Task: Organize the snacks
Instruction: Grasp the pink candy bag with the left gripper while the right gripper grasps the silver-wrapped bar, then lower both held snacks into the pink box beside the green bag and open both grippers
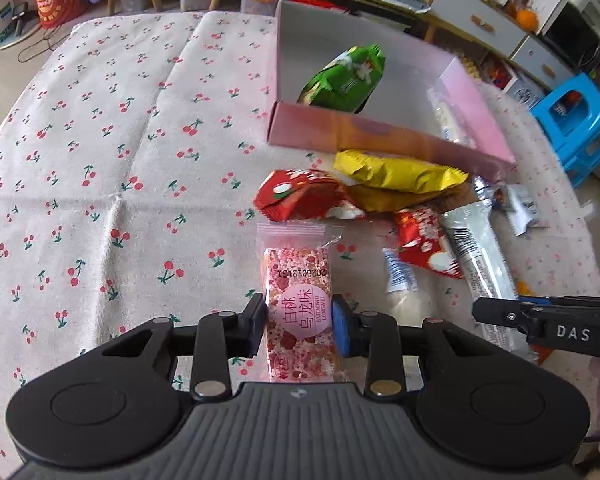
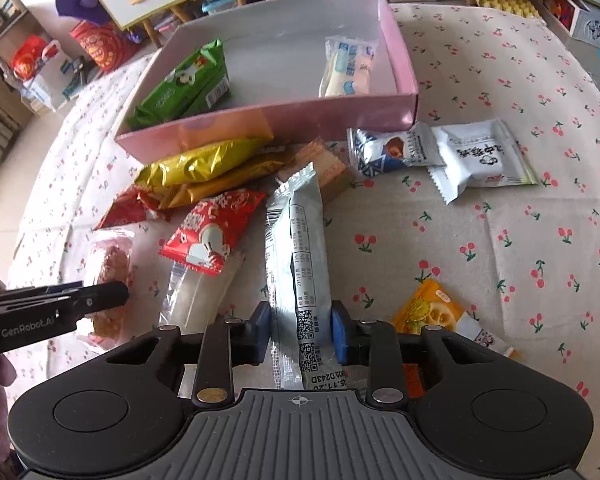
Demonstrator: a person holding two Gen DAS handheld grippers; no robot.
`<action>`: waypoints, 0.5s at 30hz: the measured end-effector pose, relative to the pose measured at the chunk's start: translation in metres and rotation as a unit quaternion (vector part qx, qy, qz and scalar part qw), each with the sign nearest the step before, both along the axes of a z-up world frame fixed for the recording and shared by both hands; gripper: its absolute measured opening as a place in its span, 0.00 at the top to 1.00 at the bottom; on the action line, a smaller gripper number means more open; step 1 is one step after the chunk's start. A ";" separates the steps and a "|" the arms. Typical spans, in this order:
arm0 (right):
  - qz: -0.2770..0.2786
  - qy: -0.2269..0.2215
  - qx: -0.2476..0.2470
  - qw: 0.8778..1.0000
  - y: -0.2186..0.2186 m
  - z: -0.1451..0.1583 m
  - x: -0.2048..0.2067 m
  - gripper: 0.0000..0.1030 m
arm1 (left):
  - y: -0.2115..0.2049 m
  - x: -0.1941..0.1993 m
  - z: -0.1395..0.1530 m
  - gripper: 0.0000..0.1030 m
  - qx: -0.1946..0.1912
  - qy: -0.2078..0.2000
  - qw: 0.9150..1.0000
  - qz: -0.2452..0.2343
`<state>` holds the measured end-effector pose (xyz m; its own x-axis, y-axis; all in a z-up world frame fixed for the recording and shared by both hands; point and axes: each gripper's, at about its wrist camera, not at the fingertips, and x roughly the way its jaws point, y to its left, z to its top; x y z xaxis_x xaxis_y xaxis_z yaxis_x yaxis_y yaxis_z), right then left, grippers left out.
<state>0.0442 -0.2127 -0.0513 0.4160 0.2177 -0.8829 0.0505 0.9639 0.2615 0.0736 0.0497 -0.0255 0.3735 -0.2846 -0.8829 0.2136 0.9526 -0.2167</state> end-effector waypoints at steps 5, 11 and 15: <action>-0.010 -0.013 0.017 1.000 -0.009 0.011 -0.002 0.71 | 0.005 0.000 0.011 0.70 -0.027 -0.004 1.000 0.002; -0.025 -0.035 0.039 0.998 -0.020 0.026 -0.003 0.71 | 0.014 0.000 0.023 0.70 -0.064 -0.009 0.998 0.009; -0.038 -0.046 0.054 0.997 -0.028 0.034 -0.001 0.71 | 0.017 0.002 0.031 0.71 -0.084 -0.015 0.996 0.016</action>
